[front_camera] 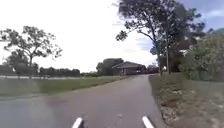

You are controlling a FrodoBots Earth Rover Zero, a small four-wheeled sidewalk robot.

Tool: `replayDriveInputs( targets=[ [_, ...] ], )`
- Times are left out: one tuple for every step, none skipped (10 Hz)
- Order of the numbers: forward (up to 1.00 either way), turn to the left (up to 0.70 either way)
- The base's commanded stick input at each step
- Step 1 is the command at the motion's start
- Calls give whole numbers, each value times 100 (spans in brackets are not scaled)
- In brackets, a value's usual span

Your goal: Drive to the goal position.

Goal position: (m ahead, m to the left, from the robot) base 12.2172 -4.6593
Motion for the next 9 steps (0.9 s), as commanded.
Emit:
replayDriveInputs(
  targets=[
    [69,3],
    [69,3],
    [69,3],
    [69,3],
    [69,3],
    [69,3],
    [69,3],
    [69,3],
    [69,3]
  ],
)
